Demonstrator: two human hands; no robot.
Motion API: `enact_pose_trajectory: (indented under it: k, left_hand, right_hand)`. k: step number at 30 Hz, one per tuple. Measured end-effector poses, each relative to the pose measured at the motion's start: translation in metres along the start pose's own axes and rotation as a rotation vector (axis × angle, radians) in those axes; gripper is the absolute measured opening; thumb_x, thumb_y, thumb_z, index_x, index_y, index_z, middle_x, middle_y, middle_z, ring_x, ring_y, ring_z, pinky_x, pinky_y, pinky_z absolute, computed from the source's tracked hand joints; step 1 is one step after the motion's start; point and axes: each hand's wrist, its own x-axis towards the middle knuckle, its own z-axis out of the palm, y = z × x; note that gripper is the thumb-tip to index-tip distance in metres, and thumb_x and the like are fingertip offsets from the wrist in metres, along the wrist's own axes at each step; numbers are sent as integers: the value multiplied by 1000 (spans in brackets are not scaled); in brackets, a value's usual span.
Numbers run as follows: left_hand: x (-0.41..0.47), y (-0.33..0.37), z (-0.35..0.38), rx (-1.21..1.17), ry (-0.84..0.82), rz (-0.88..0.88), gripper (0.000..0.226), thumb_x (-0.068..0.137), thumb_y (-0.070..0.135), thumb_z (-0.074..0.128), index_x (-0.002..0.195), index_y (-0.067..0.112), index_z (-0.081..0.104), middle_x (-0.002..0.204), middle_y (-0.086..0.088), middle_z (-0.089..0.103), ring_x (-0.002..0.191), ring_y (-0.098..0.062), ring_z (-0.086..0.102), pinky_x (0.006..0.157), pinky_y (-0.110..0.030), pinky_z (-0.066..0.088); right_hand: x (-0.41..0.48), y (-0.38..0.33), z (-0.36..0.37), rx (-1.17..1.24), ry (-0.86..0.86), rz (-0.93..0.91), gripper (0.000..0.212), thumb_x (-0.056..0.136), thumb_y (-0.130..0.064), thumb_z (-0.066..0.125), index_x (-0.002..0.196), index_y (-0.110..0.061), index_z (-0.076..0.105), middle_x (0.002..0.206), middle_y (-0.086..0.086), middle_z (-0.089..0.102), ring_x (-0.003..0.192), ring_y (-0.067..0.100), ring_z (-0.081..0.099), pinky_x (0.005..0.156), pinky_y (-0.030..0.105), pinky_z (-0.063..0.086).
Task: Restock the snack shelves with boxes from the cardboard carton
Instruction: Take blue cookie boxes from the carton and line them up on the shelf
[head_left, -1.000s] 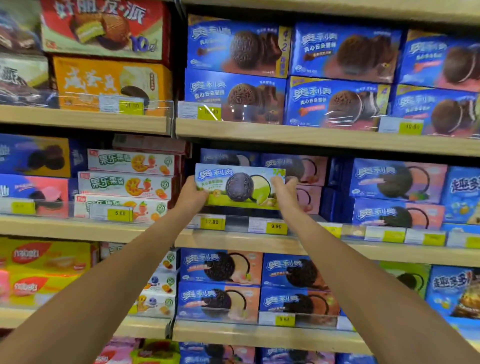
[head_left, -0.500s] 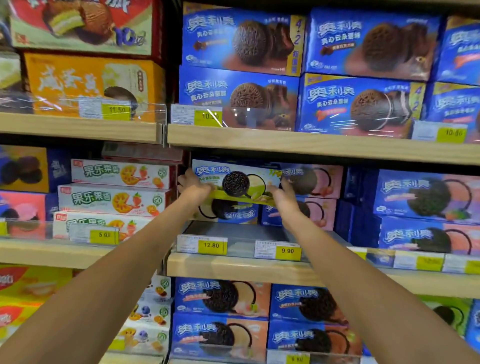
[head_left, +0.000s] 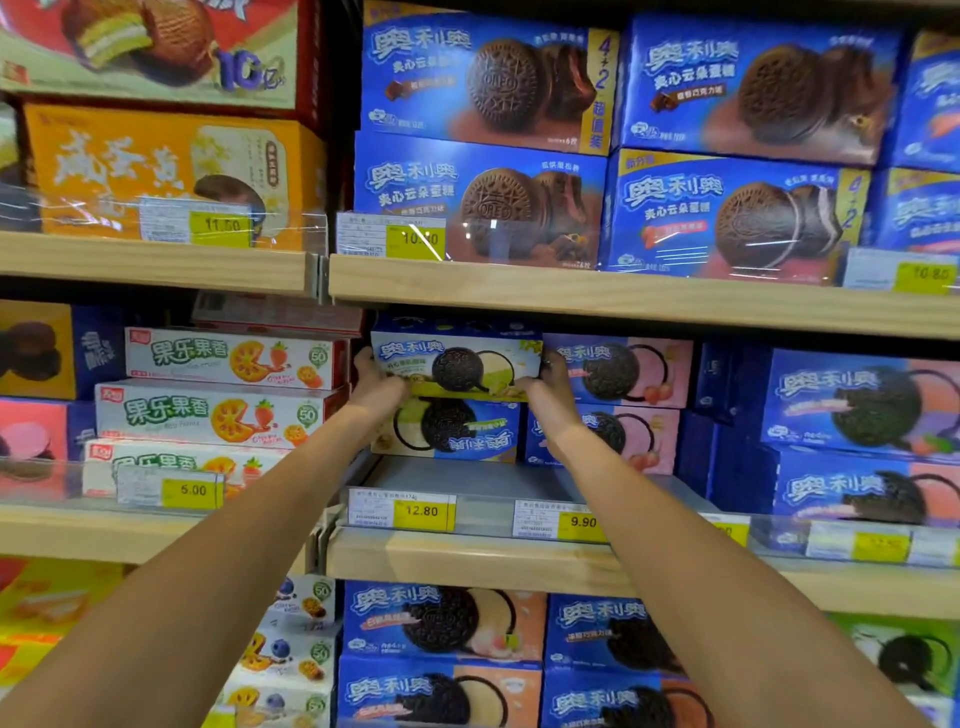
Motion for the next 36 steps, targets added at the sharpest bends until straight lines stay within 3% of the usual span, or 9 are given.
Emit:
enact_pose_trajectory:
  k: [6, 14, 19, 22, 24, 27, 31, 34, 36]
  left_hand:
    - [2, -5, 2, -24, -24, 21, 73, 83, -10, 43, 145, 11, 12, 118, -5, 43, 117, -24, 41, 96, -37, 38]
    - [12, -1, -5, 178, -1, -51, 89, 75, -5, 49, 151, 25, 14, 151, -19, 19, 135, -37, 30, 108, -40, 37]
    - [0, 0, -3, 74, -72, -26, 75, 84, -11, 42, 149, 13, 14, 114, -5, 52, 83, -13, 52, 69, -24, 42]
    - [1, -4, 2, 88, -102, -9, 65, 85, -11, 41, 145, 9, 24, 113, -5, 49, 100, -17, 45, 83, -27, 39]
    - [3, -6, 3, 153, -143, -40, 42, 85, -12, 38, 118, 11, 48, 100, -1, 47, 103, -17, 38, 88, -29, 35]
    - [0, -4, 4, 232, -194, -50, 40, 84, -12, 36, 74, 27, 36, 78, 10, 35, 100, -16, 32, 87, -26, 28]
    - [-3, 0, 2, 221, -231, -78, 34, 84, -9, 38, 82, 25, 44, 82, 8, 37, 95, -18, 38, 76, -25, 34]
    - [-7, 3, 0, 200, -225, -73, 54, 84, -6, 40, 137, 6, 40, 128, -9, 44, 123, -23, 37, 95, -31, 32]
    - [-17, 9, 2, 208, -199, -71, 59, 85, -3, 42, 143, 5, 33, 146, -14, 36, 130, -27, 37, 102, -33, 32]
  right_hand:
    - [10, 15, -3, -123, -33, 10, 50, 88, -1, 51, 136, -12, 41, 118, 0, 52, 108, 16, 51, 91, 27, 41]
    - [26, 20, -3, -224, -84, 70, 77, 72, -19, 64, 143, -25, 38, 144, 6, 34, 127, 25, 43, 112, 39, 34]
    - [16, 10, -5, -173, -8, 50, 40, 87, -2, 56, 125, -7, 48, 136, 12, 44, 107, 24, 52, 85, 22, 42]
    - [9, 9, -3, -194, -18, 25, 29, 88, 3, 51, 116, -2, 53, 131, 16, 48, 112, 25, 50, 89, 24, 38]
    - [6, 8, -1, -251, -51, 41, 33, 90, 0, 46, 122, -4, 54, 136, 14, 42, 120, 25, 45, 93, 24, 34]
    - [3, 5, 1, -305, -102, 41, 42, 93, -3, 44, 135, -5, 46, 143, 11, 37, 132, 25, 37, 102, 26, 31]
    - [0, 0, 0, -271, -155, 97, 53, 94, -6, 44, 146, -9, 34, 153, 7, 31, 140, 23, 30, 112, 34, 29]
    - [-2, -3, -1, -234, -151, 117, 52, 94, -6, 45, 145, -9, 36, 151, 7, 34, 139, 24, 32, 114, 38, 31]
    - [-6, -5, -1, -203, -125, 131, 47, 94, -6, 47, 140, -9, 43, 145, 9, 41, 133, 25, 39, 110, 40, 36]
